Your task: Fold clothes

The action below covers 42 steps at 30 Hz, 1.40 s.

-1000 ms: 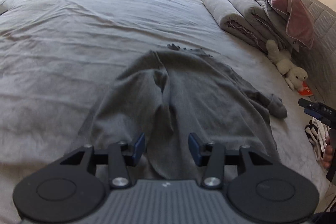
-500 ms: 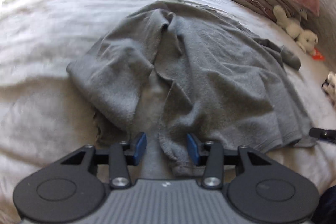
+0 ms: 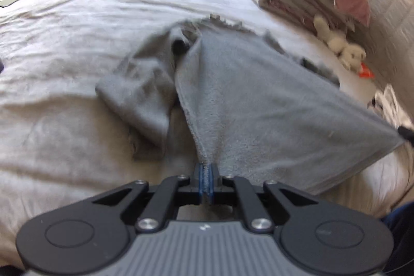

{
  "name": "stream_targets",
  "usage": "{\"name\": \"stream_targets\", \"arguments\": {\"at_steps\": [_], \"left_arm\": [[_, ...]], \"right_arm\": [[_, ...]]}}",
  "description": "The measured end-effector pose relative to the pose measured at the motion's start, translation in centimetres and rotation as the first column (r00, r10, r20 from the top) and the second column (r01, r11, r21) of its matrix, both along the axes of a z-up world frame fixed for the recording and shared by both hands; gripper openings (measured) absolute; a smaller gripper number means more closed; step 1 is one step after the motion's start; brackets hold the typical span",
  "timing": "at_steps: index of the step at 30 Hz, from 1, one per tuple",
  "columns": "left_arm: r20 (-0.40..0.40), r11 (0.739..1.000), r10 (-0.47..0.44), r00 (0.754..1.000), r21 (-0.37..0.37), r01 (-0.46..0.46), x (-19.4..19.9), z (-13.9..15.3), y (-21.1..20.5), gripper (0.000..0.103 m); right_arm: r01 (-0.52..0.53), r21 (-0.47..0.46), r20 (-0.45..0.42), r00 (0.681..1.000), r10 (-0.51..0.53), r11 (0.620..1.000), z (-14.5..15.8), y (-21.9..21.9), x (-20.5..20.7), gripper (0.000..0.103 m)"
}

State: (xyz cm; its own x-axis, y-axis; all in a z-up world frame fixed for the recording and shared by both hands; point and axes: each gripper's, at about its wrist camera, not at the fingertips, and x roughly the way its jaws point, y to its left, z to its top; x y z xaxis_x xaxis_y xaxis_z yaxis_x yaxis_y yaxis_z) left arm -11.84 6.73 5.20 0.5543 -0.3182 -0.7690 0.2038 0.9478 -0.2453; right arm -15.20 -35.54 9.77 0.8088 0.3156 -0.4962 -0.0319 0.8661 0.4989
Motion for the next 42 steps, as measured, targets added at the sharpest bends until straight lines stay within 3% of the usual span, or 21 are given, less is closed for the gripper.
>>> {"name": "stream_targets", "arguments": {"at_steps": [2,6,8,9,11,12,14,18,21,22,24,25,26,27,28,30,34,35,37,39,42], "left_arm": [[-0.029,0.999,-0.033,0.999,0.036,0.034,-0.1,-1.0,-0.6,0.005],[-0.063,0.999,0.031,0.998,-0.024,-0.033,1.0,-0.8,1.4,0.009],[-0.036,0.994,0.1,0.994,-0.044,-0.101,1.9,0.3,3.3,0.016],[-0.026,0.989,0.139,0.99,-0.053,-0.14,2.5,0.8,4.3,0.027],[-0.012,0.974,0.222,0.975,-0.053,-0.223,4.5,1.5,6.4,0.036],[-0.005,0.966,0.255,0.967,-0.045,-0.255,5.7,1.8,7.3,0.037],[-0.014,0.957,0.29,0.957,0.002,-0.29,8.6,1.8,8.3,0.041],[-0.069,0.964,0.256,0.964,0.097,-0.249,13.8,-0.3,7.5,0.056],[0.002,0.948,0.235,0.972,0.219,-0.229,14.9,-1.9,5.1,0.061],[0.039,0.943,0.216,0.976,0.253,-0.218,14.7,-2.1,4.2,0.057],[0.066,0.942,0.184,0.981,0.274,-0.195,14.8,-2.0,3.3,0.008],[0.067,0.945,0.171,0.983,0.272,-0.183,15.1,-1.9,3.1,0.006],[0.077,0.945,0.169,0.983,0.27,-0.184,15.3,-1.5,3.2,0.005],[0.115,0.937,0.194,0.974,0.271,-0.218,15.8,-0.6,4.0,0.005],[0.152,0.929,0.218,0.964,0.271,-0.253,16.3,0.4,4.8,0.005],[0.226,0.909,0.265,0.938,0.267,-0.321,17.3,2.3,6.5,0.005],[0.32,0.878,0.365,0.874,0.194,-0.438,19.5,5.8,10.2,0.005],[0.329,0.87,0.381,0.864,0.188,-0.456,20.2,6.1,10.8,0.005],[0.324,0.857,0.378,0.867,0.231,-0.46,21.4,5.2,10.9,0.005],[0.269,0.865,0.356,0.895,0.267,-0.424,22.4,3.7,10.9,0.006],[0.217,0.865,0.371,0.903,0.273,-0.422,22.8,2.6,11.4,0.012]], "right_arm": [[0.009,-0.065,-0.048,0.999,-0.012,0.998,-0.3,0.1,0.1,0.005],[0.016,-0.16,-0.169,0.985,-0.044,0.987,-2.4,0.5,2.2,0.007],[0.016,-0.169,-0.123,0.992,-0.037,0.986,-1.8,0.4,2.5,0.018],[0.027,-0.158,-0.098,0.994,-0.043,0.987,-1.3,0.1,2.9,0.023],[0.062,-0.127,-0.062,0.996,-0.07,0.99,-0.5,-1.0,4.5,0.056],[0.08,-0.116,-0.053,0.995,-0.087,0.99,-0.1,-1.6,5.6,0.059],[0.118,-0.108,-0.055,0.991,-0.124,0.987,0.4,-2.9,8.8,0.059],[0.219,-0.112,-0.054,0.973,-0.226,0.969,-0.1,-5.5,15.4,0.064],[0.246,-0.123,-0.08,0.963,-0.256,0.961,-2.2,-6.3,19.0,0.065],[0.236,-0.143,-0.079,0.965,-0.249,0.961,-2.9,-6.1,19.9,0.065],[0.177,-0.196,-0.099,0.975,-0.199,0.964,-4.1,-5.2,21.6,0.065],[0.138,-0.23,-0.117,0.979,-0.168,0.963,-4.7,-4.5,22.5,0.065],[0.099,-0.276,-0.136,0.981,-0.141,0.956,-5.1,-3.8,23.3,0.061],[0.077,-0.328,-0.143,0.981,-0.13,0.941,-5.3,-3.3,23.9,0.049],[0.072,-0.378,-0.141,0.981,-0.134,0.923,-5.2,-3.1,24.3,0.007],[0.081,-0.456,-0.116,0.982,-0.149,0.886,-4.7,-3.0,24.8,0.01],[0.241,-0.502,0.124,0.971,-0.206,0.831,0.3,-4.9,22.7,0.01],[0.272,-0.509,0.17,0.962,-0.214,0.817,1.4,-5.3,22.1,0.004],[0.319,-0.544,0.206,0.948,-0.245,0.776,2.3,-5.8,21.2,0.001],[0.309,-0.568,0.161,0.951,-0.265,0.763,1.7,-6.5,21.2,0.001],[0.237,-0.526,0.027,0.964,-0.263,0.817,-1.0,-7.7,22.1,0.001]]}}
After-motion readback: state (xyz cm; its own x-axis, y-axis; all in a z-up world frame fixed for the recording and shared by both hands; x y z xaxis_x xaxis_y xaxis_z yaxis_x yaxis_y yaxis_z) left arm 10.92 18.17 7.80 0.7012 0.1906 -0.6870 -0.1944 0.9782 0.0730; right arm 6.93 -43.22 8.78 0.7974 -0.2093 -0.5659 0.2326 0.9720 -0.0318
